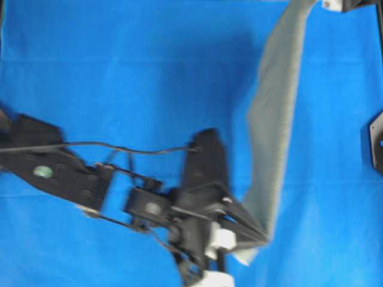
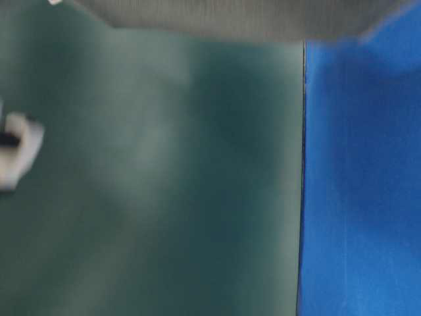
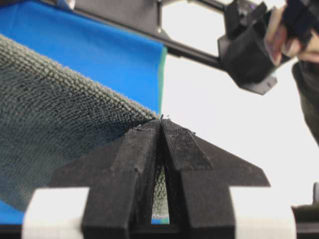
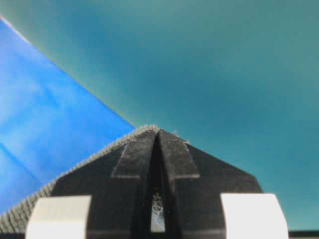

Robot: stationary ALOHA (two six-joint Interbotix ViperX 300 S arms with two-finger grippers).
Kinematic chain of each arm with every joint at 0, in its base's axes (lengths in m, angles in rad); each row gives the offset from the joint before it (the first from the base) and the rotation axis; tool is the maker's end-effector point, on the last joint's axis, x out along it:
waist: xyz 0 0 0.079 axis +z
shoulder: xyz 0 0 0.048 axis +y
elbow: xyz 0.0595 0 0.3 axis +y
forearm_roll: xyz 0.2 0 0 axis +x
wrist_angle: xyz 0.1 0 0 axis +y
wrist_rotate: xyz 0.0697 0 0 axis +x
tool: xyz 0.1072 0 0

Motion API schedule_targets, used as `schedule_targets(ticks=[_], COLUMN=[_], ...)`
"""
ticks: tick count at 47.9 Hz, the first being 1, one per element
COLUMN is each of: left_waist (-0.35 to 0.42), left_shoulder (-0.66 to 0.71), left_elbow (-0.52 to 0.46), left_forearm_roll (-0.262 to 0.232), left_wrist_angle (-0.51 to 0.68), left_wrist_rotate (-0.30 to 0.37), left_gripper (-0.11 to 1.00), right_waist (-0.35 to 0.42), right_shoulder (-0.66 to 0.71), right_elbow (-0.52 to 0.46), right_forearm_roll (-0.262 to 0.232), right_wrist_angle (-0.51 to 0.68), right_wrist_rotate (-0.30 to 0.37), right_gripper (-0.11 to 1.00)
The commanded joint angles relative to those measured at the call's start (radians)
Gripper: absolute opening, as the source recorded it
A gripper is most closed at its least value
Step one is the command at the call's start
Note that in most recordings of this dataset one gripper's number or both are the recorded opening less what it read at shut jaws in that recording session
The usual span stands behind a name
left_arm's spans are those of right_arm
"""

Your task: Fold a large towel.

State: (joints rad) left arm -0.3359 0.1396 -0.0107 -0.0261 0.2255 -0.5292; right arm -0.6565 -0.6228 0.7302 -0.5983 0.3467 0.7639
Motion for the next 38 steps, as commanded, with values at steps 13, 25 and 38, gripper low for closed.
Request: schedule_targets(ticks=[13, 25, 38], left_waist=[-0.097, -0.140, -0.146], left_shoulder=[0.015, -0.147, -0.215], left_elbow=[-0.043, 0.330, 0.661], left_forearm_roll=[-0.005, -0.020, -0.018], left_wrist_angle=[-0.014, -0.130, -0.270], left_wrist_rotate=[-0.005, -0.170, -0.456], left_gripper=[0.01, 0.01, 0.01], right_waist=[-0.023, 0.026, 0.094], right_shoulder=[0.155, 0.417, 0.655], right_elbow=[-0.058, -0.155, -0.307], right_forearm_roll=[-0.003, -0.008, -0.011], right_wrist_angle=[0.032, -0.018, -0.110], right_wrist_rotate=[-0.009, -0.020, -0.067], right_gripper=[0.01, 0.01, 0.01])
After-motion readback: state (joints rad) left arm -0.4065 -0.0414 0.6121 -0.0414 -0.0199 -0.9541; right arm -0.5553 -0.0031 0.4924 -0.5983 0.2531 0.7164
